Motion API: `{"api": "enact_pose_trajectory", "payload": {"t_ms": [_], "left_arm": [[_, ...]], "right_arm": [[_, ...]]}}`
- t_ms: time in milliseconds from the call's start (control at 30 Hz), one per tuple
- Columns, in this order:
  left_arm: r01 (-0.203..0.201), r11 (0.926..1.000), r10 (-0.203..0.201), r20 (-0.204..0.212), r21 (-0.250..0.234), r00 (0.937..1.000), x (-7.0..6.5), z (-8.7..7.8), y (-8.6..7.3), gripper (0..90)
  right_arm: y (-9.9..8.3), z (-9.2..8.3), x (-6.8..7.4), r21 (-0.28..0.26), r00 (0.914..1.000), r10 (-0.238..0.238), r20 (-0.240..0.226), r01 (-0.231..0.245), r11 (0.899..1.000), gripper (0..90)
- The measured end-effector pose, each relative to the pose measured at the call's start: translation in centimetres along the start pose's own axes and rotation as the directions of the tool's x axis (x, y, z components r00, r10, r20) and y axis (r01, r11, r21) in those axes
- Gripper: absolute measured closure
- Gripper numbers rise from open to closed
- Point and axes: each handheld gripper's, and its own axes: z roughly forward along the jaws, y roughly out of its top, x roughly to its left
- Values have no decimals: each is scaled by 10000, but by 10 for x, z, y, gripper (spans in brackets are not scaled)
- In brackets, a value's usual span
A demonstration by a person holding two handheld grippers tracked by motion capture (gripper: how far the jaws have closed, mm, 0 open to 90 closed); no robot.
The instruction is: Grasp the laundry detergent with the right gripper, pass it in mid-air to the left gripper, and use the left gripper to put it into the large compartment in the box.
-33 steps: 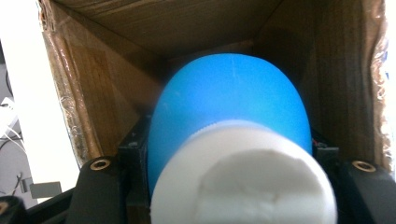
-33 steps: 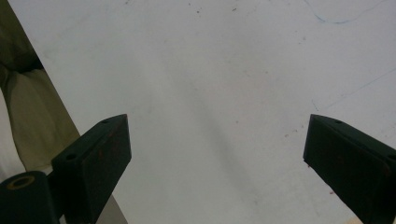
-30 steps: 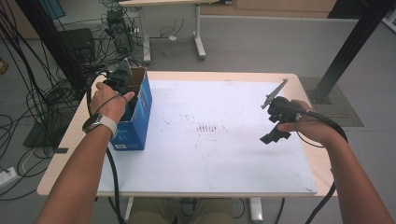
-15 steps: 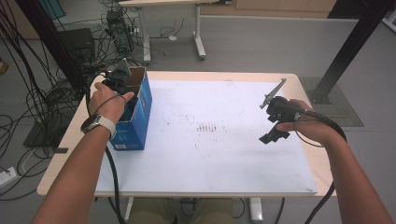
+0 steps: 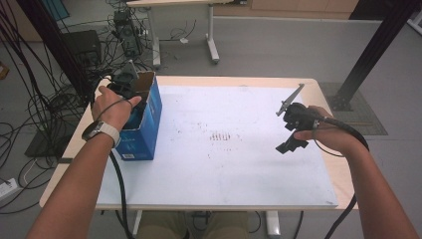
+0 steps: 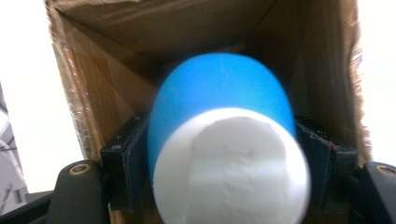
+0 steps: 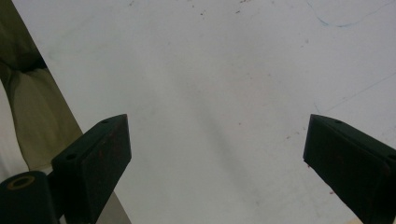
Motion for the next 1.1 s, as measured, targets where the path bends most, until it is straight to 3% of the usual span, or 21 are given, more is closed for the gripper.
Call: {"api": "enact_pose_trajectory", "payload": {"t_ms": [133,400,600,767,1000,1100], "left_arm": [[-217,9998,217,-32,-49,9998,0,-6,0,275],[-492,9984,496,126,-294,9987,-1,-19,1,176],[-935,9949,932,-112,-366,9956,-1,-28,1,123],[-1061,9935,1066,100,-417,9943,-1,-43,2,108],[-1451,9879,1473,391,-542,9883,-2,-70,2,96],[-1814,9816,1840,420,-602,9820,-4,-80,2,96]], "right_arm": [[0,1,1,-4,10000,-6,-4,6,10000,76],[6,4,3,79,9999,-120,-87,121,9999,75],[8,2,4,137,9999,-126,-31,126,9998,76],[8,-2,4,223,9999,-103,42,102,9997,76],[5,-8,5,196,9999,-10,157,7,9998,76],[3,-10,6,168,9998,25,191,-29,9999,76]]}}
